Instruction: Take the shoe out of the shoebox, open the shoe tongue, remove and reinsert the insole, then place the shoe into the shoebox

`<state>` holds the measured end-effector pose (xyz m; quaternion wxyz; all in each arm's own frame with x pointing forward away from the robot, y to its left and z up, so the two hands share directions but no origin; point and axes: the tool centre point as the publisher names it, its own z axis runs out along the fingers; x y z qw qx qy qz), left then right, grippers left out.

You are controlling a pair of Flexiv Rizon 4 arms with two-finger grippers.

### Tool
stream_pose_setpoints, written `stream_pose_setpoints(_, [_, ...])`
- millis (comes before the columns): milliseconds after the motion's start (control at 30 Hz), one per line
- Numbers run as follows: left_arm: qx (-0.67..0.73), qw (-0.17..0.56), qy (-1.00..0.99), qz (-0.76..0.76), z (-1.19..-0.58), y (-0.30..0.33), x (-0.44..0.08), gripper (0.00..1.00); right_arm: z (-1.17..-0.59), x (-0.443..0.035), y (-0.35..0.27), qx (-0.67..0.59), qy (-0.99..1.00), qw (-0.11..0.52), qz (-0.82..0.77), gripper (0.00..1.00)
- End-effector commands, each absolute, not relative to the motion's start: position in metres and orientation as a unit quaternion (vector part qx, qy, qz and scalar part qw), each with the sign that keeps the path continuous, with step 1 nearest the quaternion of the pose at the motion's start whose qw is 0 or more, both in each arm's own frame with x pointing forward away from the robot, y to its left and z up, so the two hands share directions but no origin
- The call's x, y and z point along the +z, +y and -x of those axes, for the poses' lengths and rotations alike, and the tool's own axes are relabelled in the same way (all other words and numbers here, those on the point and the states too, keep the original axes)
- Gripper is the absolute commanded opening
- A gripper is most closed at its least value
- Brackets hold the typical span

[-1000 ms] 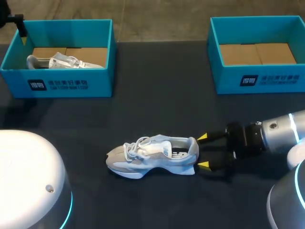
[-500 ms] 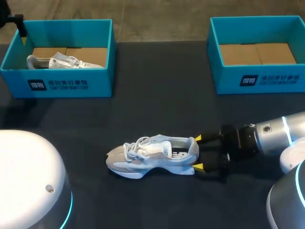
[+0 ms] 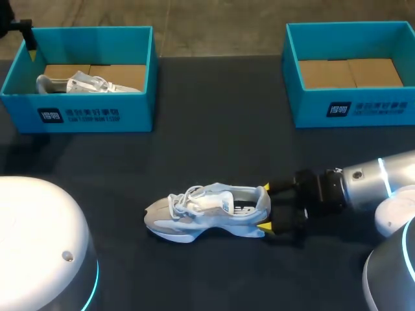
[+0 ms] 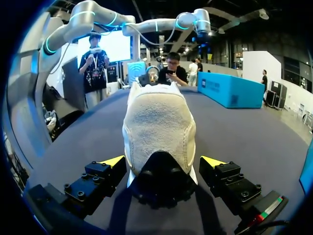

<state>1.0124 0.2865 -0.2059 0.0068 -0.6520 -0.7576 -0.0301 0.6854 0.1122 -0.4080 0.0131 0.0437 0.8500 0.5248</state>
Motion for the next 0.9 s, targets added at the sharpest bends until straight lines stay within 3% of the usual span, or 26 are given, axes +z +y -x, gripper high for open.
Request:
stream_pose_setpoints(33, [-0.032, 0.007, -0.758, 0.652, -1.011, 0.286, -0.206, 1.0, -0.687, -0.41, 0.117, 0.526, 0.849, 0.015, -0.042, 1.0])
stream_pose_setpoints(900, [-0.032, 0.007, -0.758, 0.652, -1.011, 0.286, -0.206, 1.0, -0.69, -0.414, 0.14, 0.528, 0.849, 0.009, -0.02, 1.0])
